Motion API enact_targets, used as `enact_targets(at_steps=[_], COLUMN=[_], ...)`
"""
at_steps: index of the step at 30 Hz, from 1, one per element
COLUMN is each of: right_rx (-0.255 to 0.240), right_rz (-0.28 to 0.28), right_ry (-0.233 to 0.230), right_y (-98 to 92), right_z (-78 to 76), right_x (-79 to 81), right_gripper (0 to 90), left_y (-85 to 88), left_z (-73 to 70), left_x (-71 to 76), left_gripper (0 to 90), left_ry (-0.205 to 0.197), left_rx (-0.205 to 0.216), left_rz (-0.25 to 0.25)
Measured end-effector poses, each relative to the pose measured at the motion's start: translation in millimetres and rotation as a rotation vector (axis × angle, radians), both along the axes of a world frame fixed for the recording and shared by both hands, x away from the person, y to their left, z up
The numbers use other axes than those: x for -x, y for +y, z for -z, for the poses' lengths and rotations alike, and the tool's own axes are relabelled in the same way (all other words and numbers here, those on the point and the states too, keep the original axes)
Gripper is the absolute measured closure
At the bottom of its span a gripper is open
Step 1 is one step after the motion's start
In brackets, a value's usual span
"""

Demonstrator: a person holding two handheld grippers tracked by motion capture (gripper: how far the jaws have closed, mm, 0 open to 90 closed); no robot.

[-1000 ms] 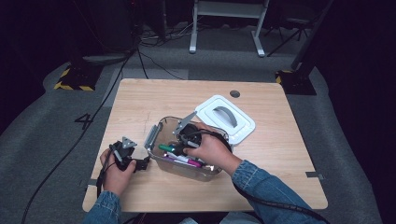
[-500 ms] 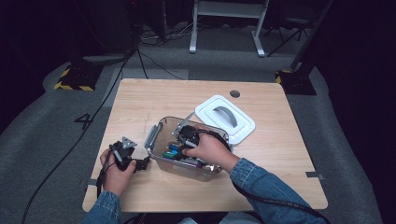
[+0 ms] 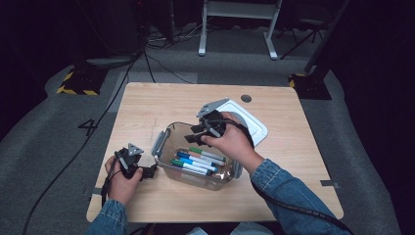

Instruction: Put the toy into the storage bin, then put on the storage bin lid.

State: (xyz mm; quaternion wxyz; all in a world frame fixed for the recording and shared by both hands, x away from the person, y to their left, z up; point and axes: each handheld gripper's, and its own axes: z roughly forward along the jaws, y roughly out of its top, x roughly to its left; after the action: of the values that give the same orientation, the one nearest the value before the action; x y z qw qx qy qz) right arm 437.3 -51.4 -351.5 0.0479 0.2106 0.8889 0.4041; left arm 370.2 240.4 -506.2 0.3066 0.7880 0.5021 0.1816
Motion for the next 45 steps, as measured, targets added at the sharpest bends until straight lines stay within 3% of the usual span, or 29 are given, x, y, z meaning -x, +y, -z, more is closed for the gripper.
enact_targets(at_steps=[9, 19, 31, 39, 45], right_rx=[-0.025, -0.022, 0.002, 0.021, 0.041], right_rz=[0.127, 0.250, 0.390, 0.436, 0.435], right_ry=[-0.072, -0.082, -0.077, -0.071, -0.046], right_y=[-43.6, -88.3, -131.7, -147.2, -150.0], right_z=[-19.1, -16.6, 14.5, 46.1, 71.6], right_x=[-18.6, -38.2, -70.8, -96.7, -111.7], right_gripper=[54.3, 54.0, 53.4, 53.4, 53.3], left_y=[0.0, 0.0, 0.0, -0.1, 0.0], left_z=[0.0, 0.0, 0.0, 0.0, 0.0], left_x=[0.0, 0.0, 0.1, 0.1, 0.0], left_gripper=[0.1, 0.1, 0.1, 0.1, 0.1], left_ry=[0.000, 0.000, 0.000, 0.000, 0.000], left_rx=[0.000, 0.000, -0.001, 0.000, 0.000], left_rz=[0.000, 0.000, 0.000, 0.000, 0.000])
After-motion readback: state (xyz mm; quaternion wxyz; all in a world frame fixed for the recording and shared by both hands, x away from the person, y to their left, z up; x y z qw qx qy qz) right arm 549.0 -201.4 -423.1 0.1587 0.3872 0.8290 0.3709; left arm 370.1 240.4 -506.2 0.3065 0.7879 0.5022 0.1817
